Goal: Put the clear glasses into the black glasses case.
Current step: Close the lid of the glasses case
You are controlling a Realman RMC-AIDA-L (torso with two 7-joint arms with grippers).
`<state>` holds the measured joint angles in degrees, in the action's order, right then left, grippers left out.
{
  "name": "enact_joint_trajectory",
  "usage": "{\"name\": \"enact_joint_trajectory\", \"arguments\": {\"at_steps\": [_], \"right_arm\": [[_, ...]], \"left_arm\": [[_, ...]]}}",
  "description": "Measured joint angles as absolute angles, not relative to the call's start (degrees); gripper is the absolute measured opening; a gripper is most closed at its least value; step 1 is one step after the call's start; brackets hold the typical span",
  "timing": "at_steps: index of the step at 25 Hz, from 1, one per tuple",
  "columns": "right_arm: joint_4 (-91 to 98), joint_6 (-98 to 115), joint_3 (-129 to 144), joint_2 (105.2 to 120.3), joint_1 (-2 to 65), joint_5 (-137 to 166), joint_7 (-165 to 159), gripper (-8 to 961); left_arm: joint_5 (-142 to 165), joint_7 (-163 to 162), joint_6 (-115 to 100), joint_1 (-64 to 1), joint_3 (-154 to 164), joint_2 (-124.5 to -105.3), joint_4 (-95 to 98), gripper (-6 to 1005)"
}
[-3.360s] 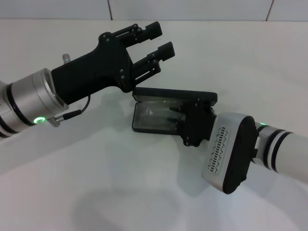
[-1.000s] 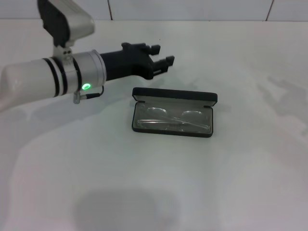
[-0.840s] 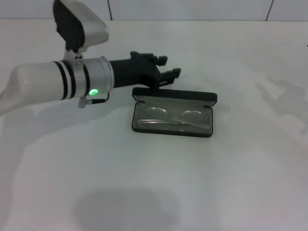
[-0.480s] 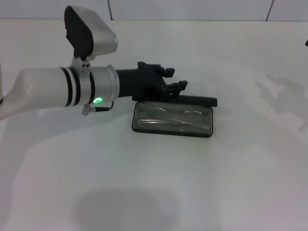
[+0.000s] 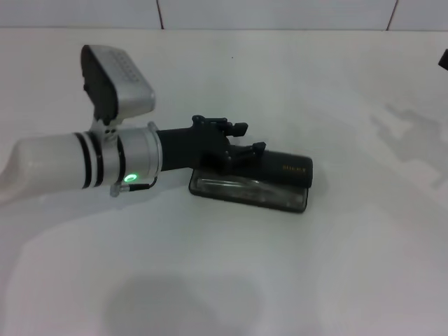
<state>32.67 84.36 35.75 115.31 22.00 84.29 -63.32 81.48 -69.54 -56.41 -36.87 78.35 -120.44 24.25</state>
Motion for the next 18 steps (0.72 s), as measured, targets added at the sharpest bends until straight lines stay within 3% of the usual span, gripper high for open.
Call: {"name": "enact_joint_trajectory", "arguments": {"at_steps": [18], "right_arm": [[32.82, 83.64, 38.67, 115.36, 23.13, 84.37, -63.28, 481]], "left_arm": [[77.43, -60.86, -59.44, -33.14, 78.40, -120.46, 23.49, 516]]}}
